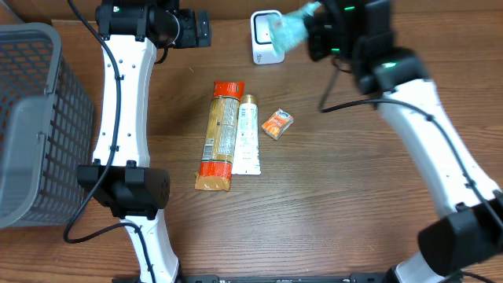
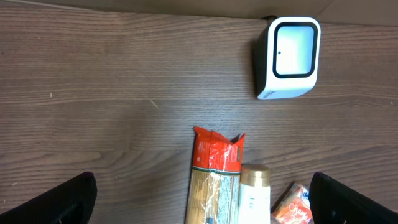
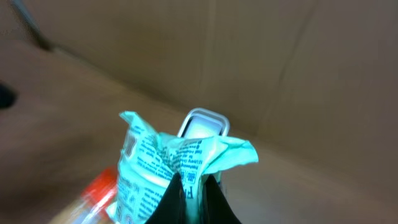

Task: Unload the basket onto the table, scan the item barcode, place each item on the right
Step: 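Lift the green packet and hold it in front of the white scanner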

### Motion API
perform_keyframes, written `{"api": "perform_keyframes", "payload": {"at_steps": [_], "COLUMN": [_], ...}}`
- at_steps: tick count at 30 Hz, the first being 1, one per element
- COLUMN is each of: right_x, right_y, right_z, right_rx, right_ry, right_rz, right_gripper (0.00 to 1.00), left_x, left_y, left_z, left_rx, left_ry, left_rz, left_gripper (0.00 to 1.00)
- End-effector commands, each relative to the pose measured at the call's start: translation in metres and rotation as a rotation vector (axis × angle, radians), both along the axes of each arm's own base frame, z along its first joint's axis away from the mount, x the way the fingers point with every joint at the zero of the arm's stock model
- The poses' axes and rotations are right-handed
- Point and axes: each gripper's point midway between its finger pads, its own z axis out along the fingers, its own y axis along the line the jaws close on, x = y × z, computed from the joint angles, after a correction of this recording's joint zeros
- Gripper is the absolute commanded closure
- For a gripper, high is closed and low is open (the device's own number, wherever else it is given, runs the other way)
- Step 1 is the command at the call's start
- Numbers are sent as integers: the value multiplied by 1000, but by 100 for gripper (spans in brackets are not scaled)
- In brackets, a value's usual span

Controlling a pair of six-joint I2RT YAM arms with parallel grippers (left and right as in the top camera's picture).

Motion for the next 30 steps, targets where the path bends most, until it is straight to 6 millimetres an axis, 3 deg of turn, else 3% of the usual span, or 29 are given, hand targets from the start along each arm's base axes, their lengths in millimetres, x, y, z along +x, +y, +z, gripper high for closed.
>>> {"api": "perform_keyframes", "payload": {"at_steps": [1, 4, 8, 14, 18, 21, 30], "right_x": [38, 68, 93, 116, 124, 127, 119], "right_y": [-16, -2, 10, 28, 37, 44, 66], "right_z": [-10, -34, -59, -72, -94, -111, -106], "right_rx": [-326, -586, -826, -1035, -1189, -1211, -1253], "right_ry": [-165, -296, -417, -619, -695, -709, -787], "right_rz": [-169, -67, 19, 78, 139, 171, 226], "right_gripper": [96, 96, 96, 96, 96, 96, 96], "left_x": [1, 1, 1, 1, 1, 1, 1], "left_y": [0, 0, 0, 0, 0, 1, 0], "left_z": [1, 1, 1, 1, 1, 1, 1], "left_rx": [18, 18, 18, 18, 18, 19, 19], "left_ry": [-10, -10, -10, -10, -10, -10, -10], "left_rz": [-19, -19, -19, -19, -19, -18, -19], "left_gripper": [0, 0, 0, 0, 0, 0, 0]}}
